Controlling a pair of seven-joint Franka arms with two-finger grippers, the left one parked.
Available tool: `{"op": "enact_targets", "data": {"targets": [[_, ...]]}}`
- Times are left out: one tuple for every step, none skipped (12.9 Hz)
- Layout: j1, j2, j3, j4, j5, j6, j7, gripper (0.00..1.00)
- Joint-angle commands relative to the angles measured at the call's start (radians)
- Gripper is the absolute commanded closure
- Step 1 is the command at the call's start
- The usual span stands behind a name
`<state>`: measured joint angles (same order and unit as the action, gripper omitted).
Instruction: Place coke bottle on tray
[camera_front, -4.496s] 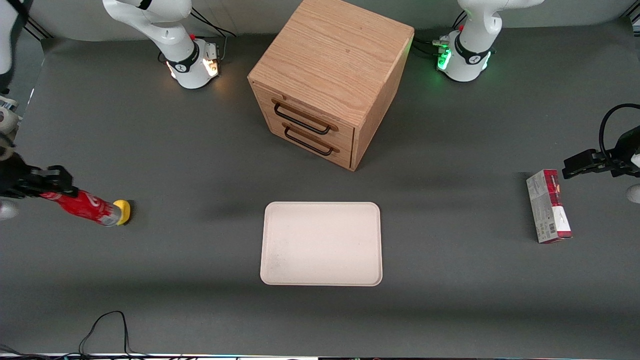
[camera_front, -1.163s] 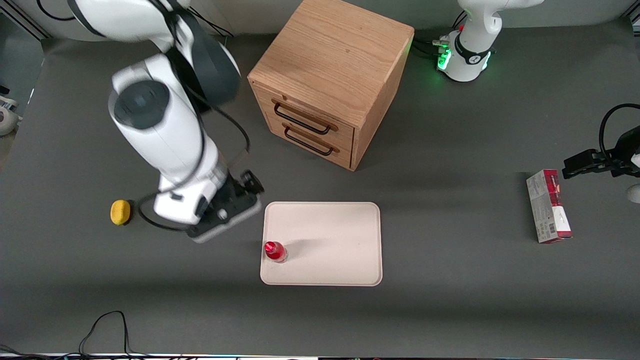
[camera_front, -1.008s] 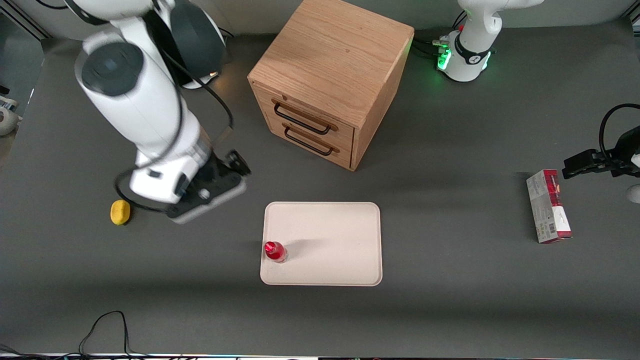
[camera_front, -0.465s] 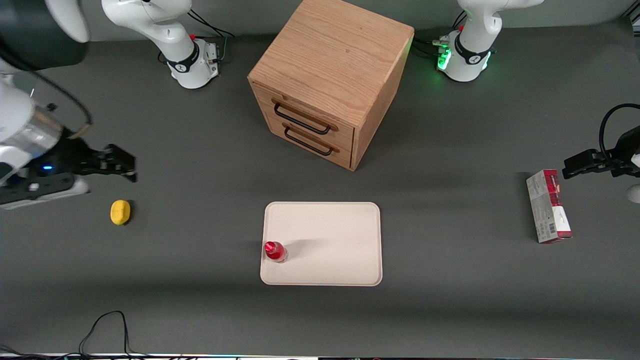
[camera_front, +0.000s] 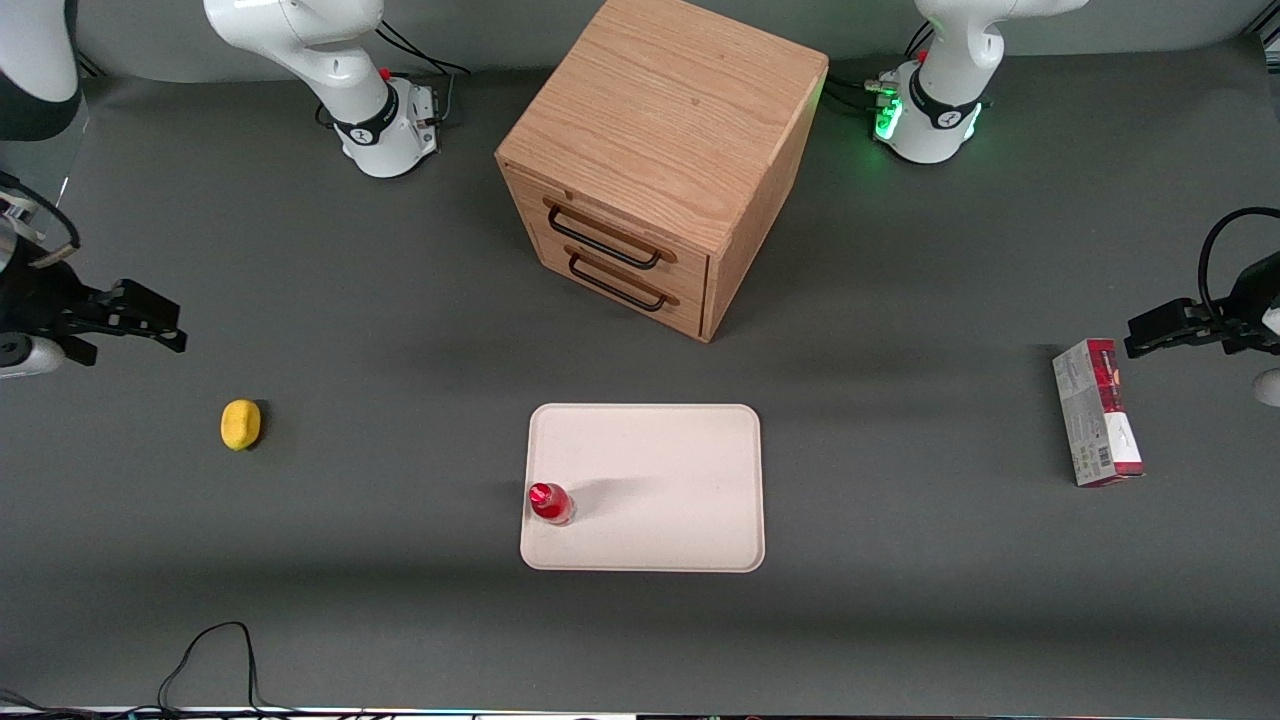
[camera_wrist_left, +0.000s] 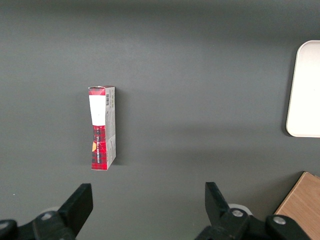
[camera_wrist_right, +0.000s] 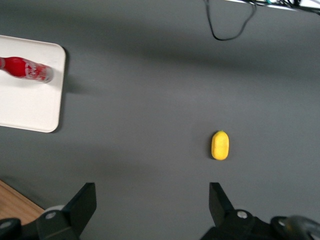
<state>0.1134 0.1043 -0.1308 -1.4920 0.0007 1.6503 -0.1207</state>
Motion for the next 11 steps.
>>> {"op": "enact_targets", "data": {"targets": [[0.003, -0.015, -0.013, -0.031, 0.015, 0.016, 0.013, 0.0], [0.006, -0.015, -0.013, -0.03, 0.013, 0.008, 0.059, 0.0], [0.009, -0.014, -0.013, -0.028, 0.007, -0.006, 0.067, 0.0], [0.008, -0.012, -0.012, -0.028, 0.007, -0.006, 0.061, 0.0], [0.008, -0.014, -0.012, -0.025, 0.007, -0.006, 0.061, 0.0], [0.011, -0.014, -0.013, -0.024, 0.007, -0.006, 0.062, 0.0], [0.012, -0.015, -0.013, -0.024, 0.007, -0.007, 0.064, 0.0], [0.012, -0.015, -0.015, -0.024, 0.005, -0.007, 0.068, 0.0], [0.012, -0.015, -0.021, -0.024, 0.007, -0.007, 0.072, 0.0], [0.011, -0.015, -0.023, -0.024, 0.007, -0.01, 0.072, 0.0], [0.011, -0.015, -0.023, -0.024, 0.008, -0.015, 0.072, 0.0]]}}
